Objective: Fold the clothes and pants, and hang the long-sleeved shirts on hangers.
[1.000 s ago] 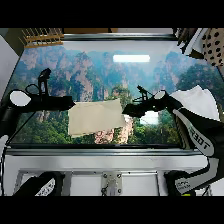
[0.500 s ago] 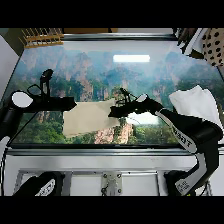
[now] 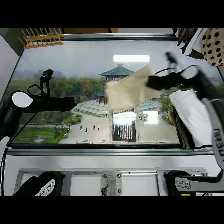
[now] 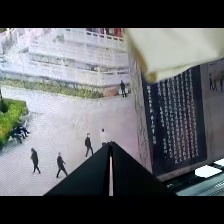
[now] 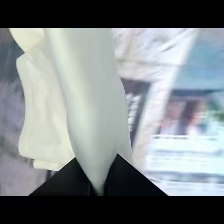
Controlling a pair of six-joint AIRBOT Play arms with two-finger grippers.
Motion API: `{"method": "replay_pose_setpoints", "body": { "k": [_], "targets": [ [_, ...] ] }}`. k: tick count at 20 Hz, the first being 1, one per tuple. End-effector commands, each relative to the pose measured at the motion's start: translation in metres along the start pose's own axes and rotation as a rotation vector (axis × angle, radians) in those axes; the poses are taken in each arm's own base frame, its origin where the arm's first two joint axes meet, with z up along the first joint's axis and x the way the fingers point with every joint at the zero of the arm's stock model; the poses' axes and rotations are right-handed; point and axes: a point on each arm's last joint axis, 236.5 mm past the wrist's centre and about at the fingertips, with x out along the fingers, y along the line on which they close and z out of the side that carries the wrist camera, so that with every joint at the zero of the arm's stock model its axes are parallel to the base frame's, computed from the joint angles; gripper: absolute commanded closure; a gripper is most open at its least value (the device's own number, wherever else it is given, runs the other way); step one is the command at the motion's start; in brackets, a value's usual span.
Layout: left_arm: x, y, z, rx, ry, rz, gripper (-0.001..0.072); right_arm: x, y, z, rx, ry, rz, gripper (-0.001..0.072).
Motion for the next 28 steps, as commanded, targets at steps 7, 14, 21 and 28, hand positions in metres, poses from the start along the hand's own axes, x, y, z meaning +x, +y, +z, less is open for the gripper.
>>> {"method": "replay_pose_setpoints", "body": {
  "k": [7,14,21,28],
  "targets": [
    [0.000,0.000,0.000,0.002,0.000,0.000,0.0701,-0.264,-0.166,0.048,0.250,-0.469,-0.495,0.0705],
    [0.000,-0.001,-0.006,0.002,0.025,-0.004,0.0701,-0.289,-0.177,-0.051,0.410,-0.264,-0.687,0.0705],
    [0.000,-0.002,-0.011,0.002,0.045,-0.006,0.0701,-0.268,-0.202,-0.173,0.510,-0.046,-0.841,0.0704],
    [0.000,-0.002,-0.011,0.003,0.046,-0.006,0.0701,-0.252,-0.212,-0.206,0.523,0.044,-0.862,0.0317]
  ]
}}
